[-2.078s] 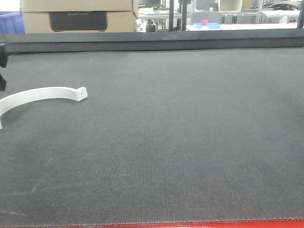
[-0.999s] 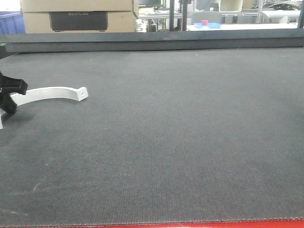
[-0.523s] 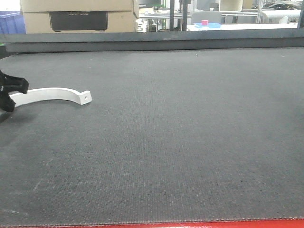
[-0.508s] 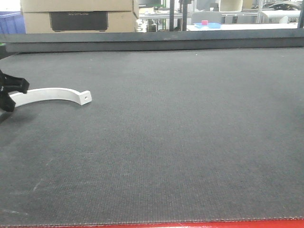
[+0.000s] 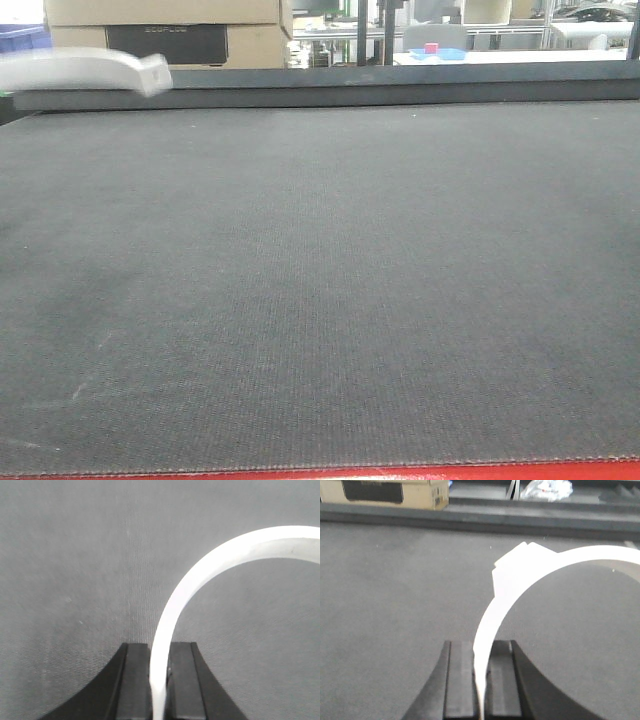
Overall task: Grab PVC pipe and place in blue bin
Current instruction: 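Lift the white curved clamp off the table with both grippers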
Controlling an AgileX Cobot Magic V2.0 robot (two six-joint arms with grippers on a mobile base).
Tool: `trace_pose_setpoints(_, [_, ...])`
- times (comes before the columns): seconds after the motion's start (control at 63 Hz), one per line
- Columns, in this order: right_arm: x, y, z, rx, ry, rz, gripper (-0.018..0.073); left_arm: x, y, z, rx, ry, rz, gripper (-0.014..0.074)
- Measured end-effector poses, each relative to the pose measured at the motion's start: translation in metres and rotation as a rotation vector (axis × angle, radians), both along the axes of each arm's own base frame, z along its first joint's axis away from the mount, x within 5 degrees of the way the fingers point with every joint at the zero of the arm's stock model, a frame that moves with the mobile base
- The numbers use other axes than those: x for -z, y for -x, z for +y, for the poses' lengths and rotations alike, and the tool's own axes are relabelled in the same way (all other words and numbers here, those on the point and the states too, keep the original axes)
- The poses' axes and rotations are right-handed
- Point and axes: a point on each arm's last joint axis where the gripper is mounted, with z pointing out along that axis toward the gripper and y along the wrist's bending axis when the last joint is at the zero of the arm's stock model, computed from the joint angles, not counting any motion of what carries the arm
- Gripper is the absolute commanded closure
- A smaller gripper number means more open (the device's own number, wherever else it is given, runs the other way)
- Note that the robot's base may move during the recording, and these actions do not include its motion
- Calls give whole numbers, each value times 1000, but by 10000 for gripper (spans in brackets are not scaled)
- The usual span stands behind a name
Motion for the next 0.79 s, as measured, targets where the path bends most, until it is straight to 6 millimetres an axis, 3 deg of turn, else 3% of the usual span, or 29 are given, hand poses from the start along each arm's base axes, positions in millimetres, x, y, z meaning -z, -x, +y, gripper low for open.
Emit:
trace_pose_setpoints(0.222, [-5,22,5,0,16,-75,727,-36,57,2,1,4,-148,707])
trace_pose_setpoints(0.508, [-7,48,10,-4,32,-143,727,-58,141,5,2,13,-307,707])
trace_pose_setpoints(0.65, [-5,54,12,-5,37,-155,727,-64,171,8,-15,25,-353,707])
trace_pose_setpoints(0.793, [-1,53,12,-6,35,-140,727,-65,188,11,-47,27,-360,707])
